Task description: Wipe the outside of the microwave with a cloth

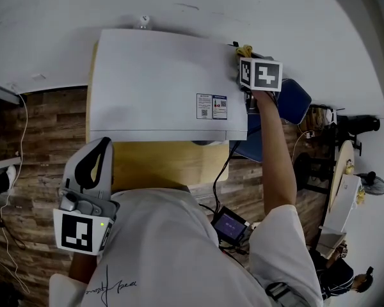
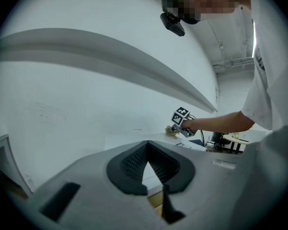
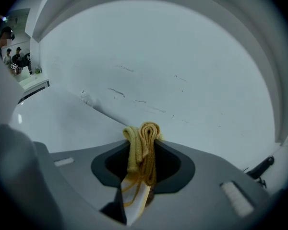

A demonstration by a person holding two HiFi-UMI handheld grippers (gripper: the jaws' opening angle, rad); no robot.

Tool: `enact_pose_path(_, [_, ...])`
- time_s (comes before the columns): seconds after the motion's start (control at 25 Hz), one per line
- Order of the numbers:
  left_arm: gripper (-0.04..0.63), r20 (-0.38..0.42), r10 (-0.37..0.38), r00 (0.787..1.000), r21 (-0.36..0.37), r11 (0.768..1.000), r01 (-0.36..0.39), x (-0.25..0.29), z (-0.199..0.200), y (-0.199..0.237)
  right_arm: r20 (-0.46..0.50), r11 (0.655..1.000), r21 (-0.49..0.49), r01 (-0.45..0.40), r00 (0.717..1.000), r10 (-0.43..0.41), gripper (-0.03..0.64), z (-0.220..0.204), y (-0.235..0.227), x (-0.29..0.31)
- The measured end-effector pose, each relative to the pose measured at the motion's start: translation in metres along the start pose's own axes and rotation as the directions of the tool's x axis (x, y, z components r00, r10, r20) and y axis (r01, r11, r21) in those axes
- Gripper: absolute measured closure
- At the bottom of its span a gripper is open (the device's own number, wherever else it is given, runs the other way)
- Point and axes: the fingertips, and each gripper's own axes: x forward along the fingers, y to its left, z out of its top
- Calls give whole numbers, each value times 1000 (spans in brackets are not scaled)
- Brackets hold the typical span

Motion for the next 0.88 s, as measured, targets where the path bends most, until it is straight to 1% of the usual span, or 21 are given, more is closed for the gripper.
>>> enact_pose_path(0.52, [601, 9, -3, 1000, -7, 1000, 3, -10, -2, 6, -4, 999, -32, -6, 1000, 6, 502, 13, 28, 2])
enact_pose_path(0.88, [601, -3, 13, 1000, -17, 1000, -13, -19, -9, 15, 13, 998, -59, -18, 1000, 19, 500, 24, 54, 1])
